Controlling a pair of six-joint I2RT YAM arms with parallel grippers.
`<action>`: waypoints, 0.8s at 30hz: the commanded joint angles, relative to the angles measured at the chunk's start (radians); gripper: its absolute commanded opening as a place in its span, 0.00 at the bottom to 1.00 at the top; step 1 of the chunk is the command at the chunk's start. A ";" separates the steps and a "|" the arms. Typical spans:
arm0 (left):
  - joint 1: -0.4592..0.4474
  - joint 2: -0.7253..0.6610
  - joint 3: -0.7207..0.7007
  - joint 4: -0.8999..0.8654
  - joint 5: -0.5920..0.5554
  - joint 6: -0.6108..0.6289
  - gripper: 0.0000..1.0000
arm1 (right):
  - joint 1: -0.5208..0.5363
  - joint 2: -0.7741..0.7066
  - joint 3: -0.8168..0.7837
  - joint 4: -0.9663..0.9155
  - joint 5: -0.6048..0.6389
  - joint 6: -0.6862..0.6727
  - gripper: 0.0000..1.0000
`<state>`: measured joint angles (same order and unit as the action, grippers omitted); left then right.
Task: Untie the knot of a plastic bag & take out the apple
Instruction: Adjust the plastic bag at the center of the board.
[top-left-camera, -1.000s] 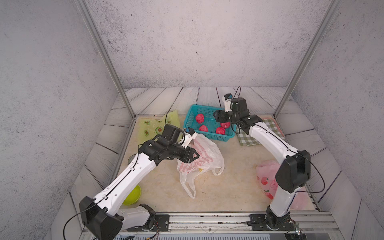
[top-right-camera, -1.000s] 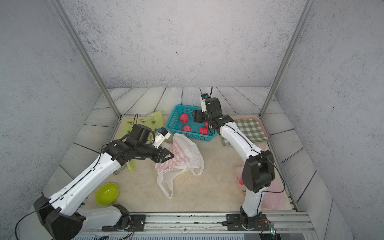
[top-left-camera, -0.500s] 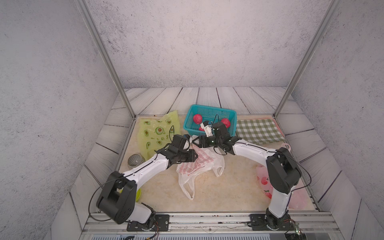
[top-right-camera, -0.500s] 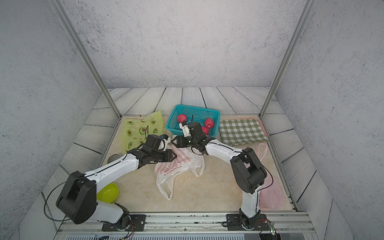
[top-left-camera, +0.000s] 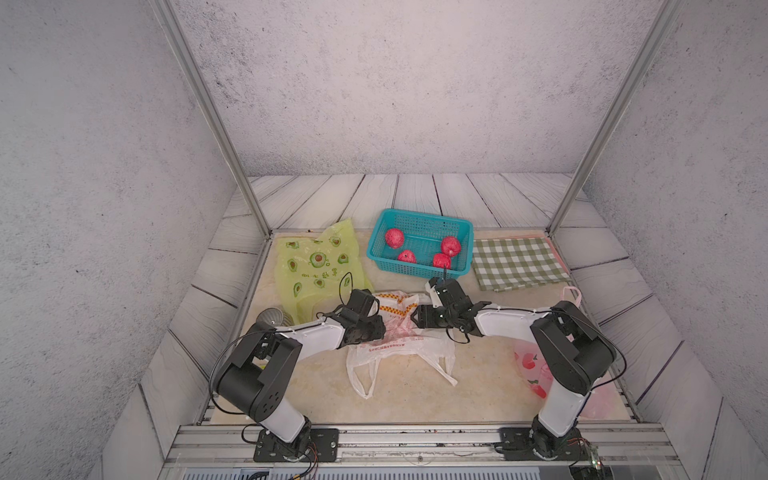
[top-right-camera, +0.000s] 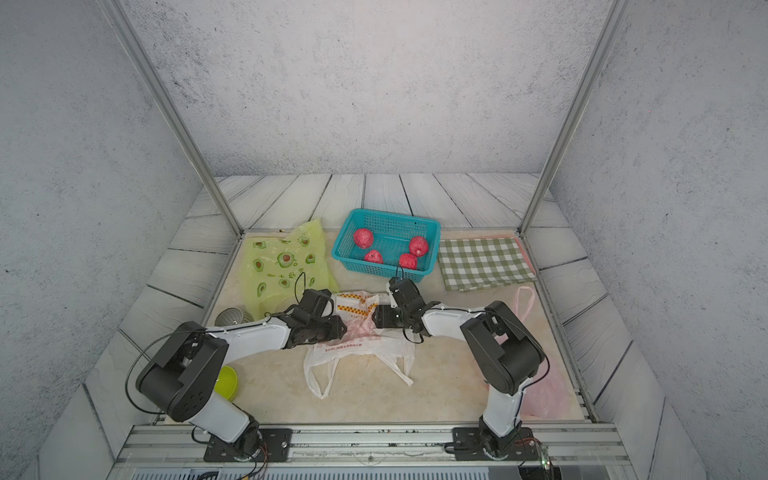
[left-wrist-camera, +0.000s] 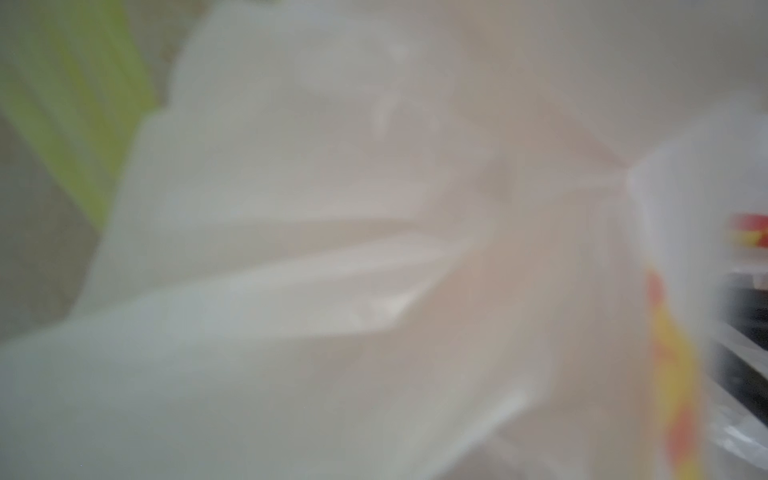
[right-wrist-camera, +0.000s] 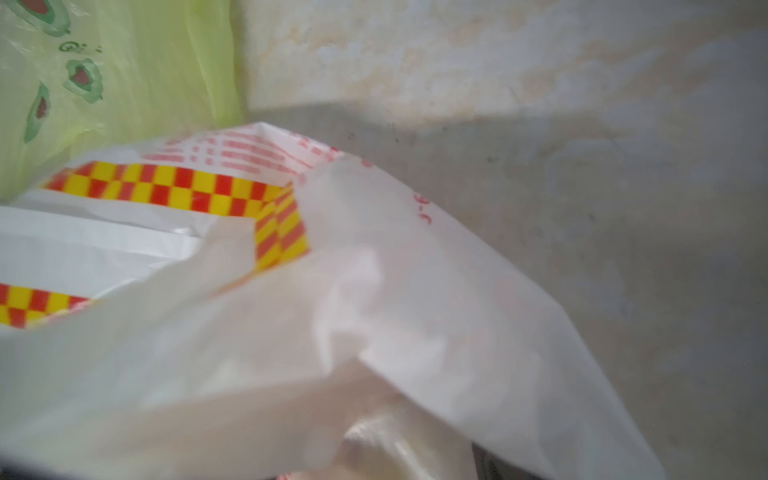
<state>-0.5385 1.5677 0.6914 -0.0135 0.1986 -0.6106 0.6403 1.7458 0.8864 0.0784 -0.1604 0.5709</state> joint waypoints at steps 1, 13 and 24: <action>0.012 -0.044 -0.044 0.005 -0.036 -0.009 0.36 | -0.002 -0.064 -0.077 -0.056 0.123 -0.022 0.76; 0.018 -0.351 -0.062 -0.094 0.103 0.023 0.44 | -0.002 -0.269 -0.165 -0.151 0.161 -0.084 0.78; 0.023 -0.328 0.066 -0.181 0.099 0.197 0.78 | 0.000 -0.565 -0.165 -0.288 0.029 -0.119 0.80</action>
<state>-0.5228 1.1572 0.6930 -0.0963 0.3363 -0.5503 0.6403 1.2037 0.7136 -0.1291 -0.1005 0.4679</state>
